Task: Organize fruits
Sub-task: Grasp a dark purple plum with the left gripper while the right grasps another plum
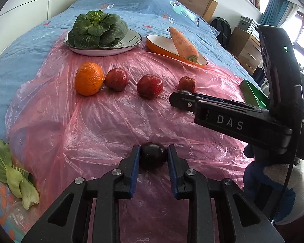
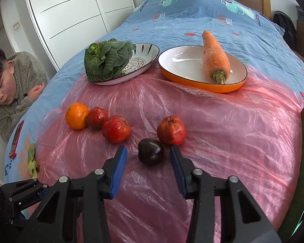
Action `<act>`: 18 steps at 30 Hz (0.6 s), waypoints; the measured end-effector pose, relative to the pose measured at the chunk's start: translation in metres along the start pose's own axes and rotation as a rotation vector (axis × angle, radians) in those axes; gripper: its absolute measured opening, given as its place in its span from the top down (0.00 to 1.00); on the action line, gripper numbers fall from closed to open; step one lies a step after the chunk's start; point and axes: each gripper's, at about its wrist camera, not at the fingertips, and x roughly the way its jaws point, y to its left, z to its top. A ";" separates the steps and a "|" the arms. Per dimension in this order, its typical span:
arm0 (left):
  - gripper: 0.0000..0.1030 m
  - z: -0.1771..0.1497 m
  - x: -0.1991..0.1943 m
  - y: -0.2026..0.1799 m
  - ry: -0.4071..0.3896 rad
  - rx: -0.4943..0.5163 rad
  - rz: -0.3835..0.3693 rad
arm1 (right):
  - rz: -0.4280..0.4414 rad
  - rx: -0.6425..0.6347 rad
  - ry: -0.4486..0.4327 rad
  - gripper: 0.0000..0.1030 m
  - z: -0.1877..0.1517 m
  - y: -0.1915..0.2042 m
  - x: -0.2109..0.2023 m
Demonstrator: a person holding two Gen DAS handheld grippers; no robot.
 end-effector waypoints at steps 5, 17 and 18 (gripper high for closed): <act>0.78 -0.001 0.000 0.002 0.006 -0.009 -0.011 | -0.013 0.005 0.007 0.32 0.000 0.001 0.006; 0.79 -0.001 -0.004 0.006 0.001 -0.037 -0.060 | -0.023 0.023 -0.009 0.66 -0.002 -0.003 0.001; 0.79 -0.001 -0.005 0.006 0.000 -0.040 -0.064 | -0.021 0.026 -0.011 0.66 -0.002 -0.003 -0.001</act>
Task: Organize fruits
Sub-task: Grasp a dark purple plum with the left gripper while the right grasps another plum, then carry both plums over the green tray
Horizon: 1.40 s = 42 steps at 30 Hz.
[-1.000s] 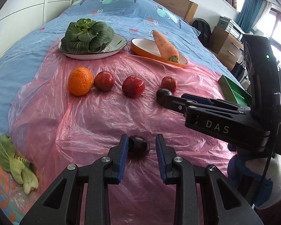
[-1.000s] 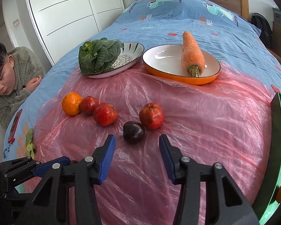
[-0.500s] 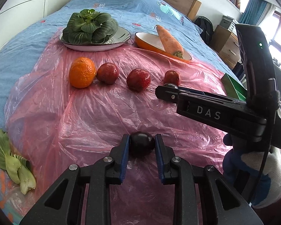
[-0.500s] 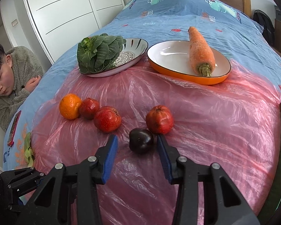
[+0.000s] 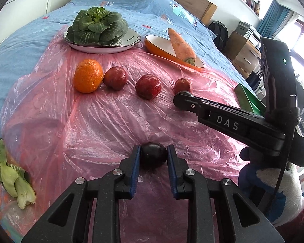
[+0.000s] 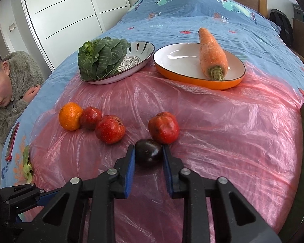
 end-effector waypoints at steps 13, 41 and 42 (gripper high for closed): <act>0.79 -0.001 -0.022 0.011 -0.010 -0.091 -0.035 | 0.008 0.033 -0.002 0.66 -0.007 -0.001 -0.029; 0.79 -0.015 -0.056 -0.089 0.043 0.032 -0.168 | -0.141 0.109 -0.003 0.66 -0.081 -0.055 -0.161; 0.79 -0.015 -0.056 -0.096 0.046 0.039 -0.178 | -0.154 0.119 -0.005 0.66 -0.084 -0.061 -0.167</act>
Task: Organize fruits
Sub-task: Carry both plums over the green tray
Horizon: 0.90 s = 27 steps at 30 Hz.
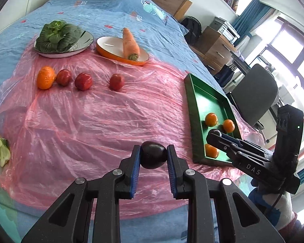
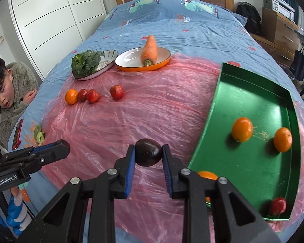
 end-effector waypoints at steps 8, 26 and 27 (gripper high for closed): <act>0.79 0.010 0.016 -0.050 0.022 0.052 -0.081 | -0.099 0.093 -0.024 0.66 -0.017 -0.058 -0.029; 0.79 0.027 0.102 -0.146 0.114 0.249 -0.097 | -0.215 0.174 -0.033 0.66 -0.049 -0.135 -0.036; 0.79 0.027 0.107 -0.149 0.121 0.259 -0.088 | -0.214 0.176 -0.036 0.66 -0.049 -0.138 -0.035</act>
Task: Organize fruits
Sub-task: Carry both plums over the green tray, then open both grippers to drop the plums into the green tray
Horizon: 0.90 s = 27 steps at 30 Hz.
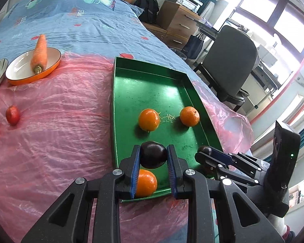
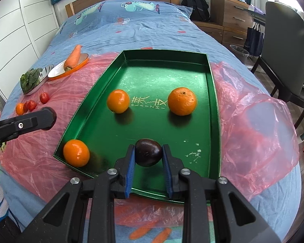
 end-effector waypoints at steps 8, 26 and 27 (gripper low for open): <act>0.79 0.005 0.039 -0.011 0.056 0.079 0.102 | -0.015 -0.030 0.001 0.65 0.005 -0.006 0.018; 0.78 -0.004 0.071 -0.019 0.162 0.114 0.138 | -0.067 -0.060 0.063 0.65 -0.001 -0.002 0.035; 0.75 -0.004 0.071 -0.018 0.167 0.106 0.130 | -0.070 -0.060 0.065 0.65 -0.001 -0.001 0.035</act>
